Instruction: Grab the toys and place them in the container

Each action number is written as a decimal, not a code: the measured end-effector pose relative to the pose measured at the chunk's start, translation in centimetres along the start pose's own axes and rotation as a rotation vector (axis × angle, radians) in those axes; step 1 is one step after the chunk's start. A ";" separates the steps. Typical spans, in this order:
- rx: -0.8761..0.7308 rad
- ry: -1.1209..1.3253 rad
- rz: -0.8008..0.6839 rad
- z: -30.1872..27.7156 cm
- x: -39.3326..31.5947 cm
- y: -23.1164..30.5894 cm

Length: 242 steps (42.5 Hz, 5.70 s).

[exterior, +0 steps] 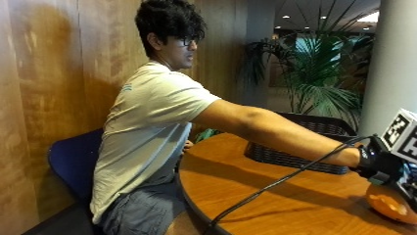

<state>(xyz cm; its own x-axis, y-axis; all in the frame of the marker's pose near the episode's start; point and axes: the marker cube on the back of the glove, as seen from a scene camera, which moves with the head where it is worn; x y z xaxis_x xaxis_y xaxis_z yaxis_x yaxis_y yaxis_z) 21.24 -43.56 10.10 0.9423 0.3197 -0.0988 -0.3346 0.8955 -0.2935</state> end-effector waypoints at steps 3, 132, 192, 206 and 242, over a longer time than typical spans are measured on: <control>-0.076 -0.013 0.030 1.3 -0.1 -0.9; 0.105 -0.065 -0.625 -9.4 -29.5 26.6; 0.209 0.007 -0.491 -3.8 -16.0 36.3; 0.156 -0.009 -0.438 1.2 -10.0 40.0; 0.215 -0.002 -0.358 3.8 -4.3 45.5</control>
<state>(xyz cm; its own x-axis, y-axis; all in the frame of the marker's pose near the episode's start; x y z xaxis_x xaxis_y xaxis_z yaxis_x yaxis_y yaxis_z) 1.90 -3.02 0.84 0.9994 -0.0230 -0.0250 0.0203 0.9944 -0.1038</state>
